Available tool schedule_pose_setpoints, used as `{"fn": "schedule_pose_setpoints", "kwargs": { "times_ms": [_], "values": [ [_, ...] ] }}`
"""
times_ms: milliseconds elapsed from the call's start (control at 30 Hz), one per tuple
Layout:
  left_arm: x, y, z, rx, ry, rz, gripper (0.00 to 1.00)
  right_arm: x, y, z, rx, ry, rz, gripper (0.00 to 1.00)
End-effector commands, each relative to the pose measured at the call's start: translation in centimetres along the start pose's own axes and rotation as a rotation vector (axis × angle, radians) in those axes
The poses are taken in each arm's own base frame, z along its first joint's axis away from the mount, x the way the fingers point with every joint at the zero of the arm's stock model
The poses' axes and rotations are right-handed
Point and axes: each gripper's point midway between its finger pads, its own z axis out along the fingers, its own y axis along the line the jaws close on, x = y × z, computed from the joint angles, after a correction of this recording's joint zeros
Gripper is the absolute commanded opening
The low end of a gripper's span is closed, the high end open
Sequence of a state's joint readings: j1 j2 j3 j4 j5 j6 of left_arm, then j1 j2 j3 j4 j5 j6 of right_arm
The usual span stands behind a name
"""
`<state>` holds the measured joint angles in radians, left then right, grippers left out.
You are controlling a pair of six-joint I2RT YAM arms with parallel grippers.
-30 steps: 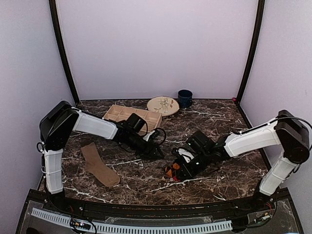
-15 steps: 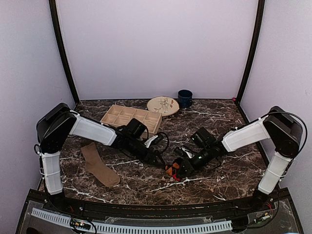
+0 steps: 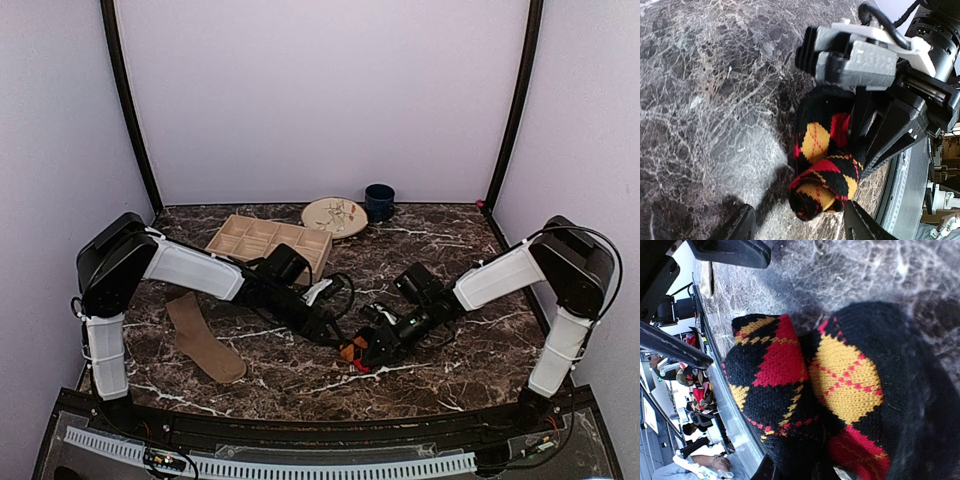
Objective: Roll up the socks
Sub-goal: Roll the sock at the center of the board.
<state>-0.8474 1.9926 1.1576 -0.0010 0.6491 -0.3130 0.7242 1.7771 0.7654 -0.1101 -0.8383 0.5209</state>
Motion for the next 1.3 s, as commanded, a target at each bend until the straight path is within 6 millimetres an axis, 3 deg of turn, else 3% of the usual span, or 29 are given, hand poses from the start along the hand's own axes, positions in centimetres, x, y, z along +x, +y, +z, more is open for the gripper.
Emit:
{"fn": "schedule_pose_setpoints", "kwargs": {
  "times_ms": [0, 533, 1133, 1267],
  "values": [
    [-0.8, -0.9, 0.2, 0.013, -0.009, 0.048, 0.63, 0.7, -0.4, 0.3, -0.023, 0.028, 0.039, 0.13],
    [0.0, -2.6, 1.2, 0.047, 0.034, 0.090, 0.57, -0.2, -0.8, 0.3, -0.078, 0.020, 0.089, 0.13],
    [0.6, -1.9, 1.4, 0.021, 0.060, 0.098, 0.50, -3.9, -0.4, 1.4, -0.104, -0.002, 0.087, 0.13],
    [1.0, -1.6, 1.4, 0.017, 0.068, 0.089, 0.44, -4.9, -0.3, 1.6, -0.110, -0.012, 0.088, 0.13]
  ]
}}
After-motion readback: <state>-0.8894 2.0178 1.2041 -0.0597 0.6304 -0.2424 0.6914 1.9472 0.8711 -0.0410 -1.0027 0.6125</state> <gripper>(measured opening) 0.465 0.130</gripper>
